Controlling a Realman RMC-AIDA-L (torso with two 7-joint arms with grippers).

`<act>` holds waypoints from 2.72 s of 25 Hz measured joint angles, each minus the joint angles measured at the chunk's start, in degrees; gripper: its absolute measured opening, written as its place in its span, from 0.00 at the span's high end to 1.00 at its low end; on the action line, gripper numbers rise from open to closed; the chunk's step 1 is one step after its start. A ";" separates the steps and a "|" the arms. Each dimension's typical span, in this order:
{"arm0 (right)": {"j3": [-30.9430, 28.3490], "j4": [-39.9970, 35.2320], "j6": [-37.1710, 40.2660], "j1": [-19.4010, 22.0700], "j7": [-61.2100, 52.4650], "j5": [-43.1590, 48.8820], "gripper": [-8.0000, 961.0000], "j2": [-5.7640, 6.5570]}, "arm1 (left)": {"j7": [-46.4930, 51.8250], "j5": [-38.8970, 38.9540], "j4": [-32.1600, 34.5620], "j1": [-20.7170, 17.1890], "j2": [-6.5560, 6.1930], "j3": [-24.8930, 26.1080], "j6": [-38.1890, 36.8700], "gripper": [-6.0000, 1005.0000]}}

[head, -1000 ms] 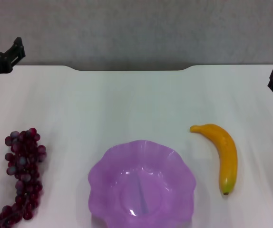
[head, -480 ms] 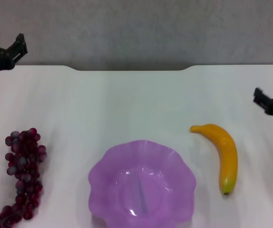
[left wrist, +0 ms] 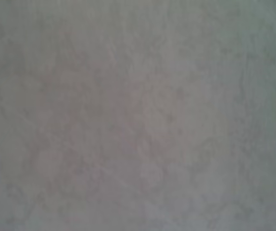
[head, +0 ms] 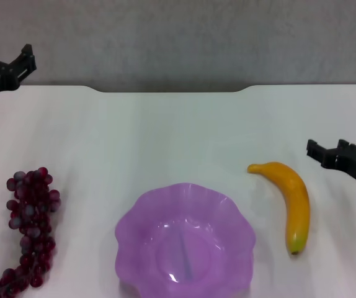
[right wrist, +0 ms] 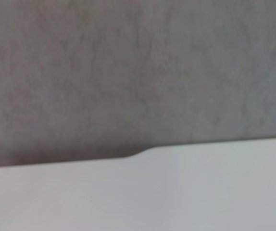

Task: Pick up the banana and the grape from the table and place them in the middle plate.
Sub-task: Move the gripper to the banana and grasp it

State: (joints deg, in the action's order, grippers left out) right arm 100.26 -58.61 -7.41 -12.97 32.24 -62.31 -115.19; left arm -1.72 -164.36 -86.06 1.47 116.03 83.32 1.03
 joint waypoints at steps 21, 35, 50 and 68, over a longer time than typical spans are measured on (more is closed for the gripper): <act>-0.84 -7.33 -18.30 -1.12 -38.33 39.46 0.32 0.04 | -1.36 0.00 -1.38 -0.03 0.07 0.72 1.99 0.14; 1.46 0.08 -17.05 -7.58 -38.09 38.67 0.33 0.01 | -1.36 0.00 -1.39 0.51 0.16 0.65 2.11 0.15; 3.49 4.08 -16.54 -9.17 -38.41 34.15 0.35 0.00 | -1.36 0.15 -1.39 0.59 0.04 0.79 2.75 0.15; 5.84 16.66 -14.51 -16.69 -38.98 29.85 0.37 -0.13 | -1.35 0.04 -1.45 1.21 0.16 0.79 2.75 0.15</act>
State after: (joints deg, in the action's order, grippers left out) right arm 106.10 -41.95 -21.91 -29.66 -6.75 -32.46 -115.32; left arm -3.07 -164.31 -87.51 2.67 116.19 84.11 3.78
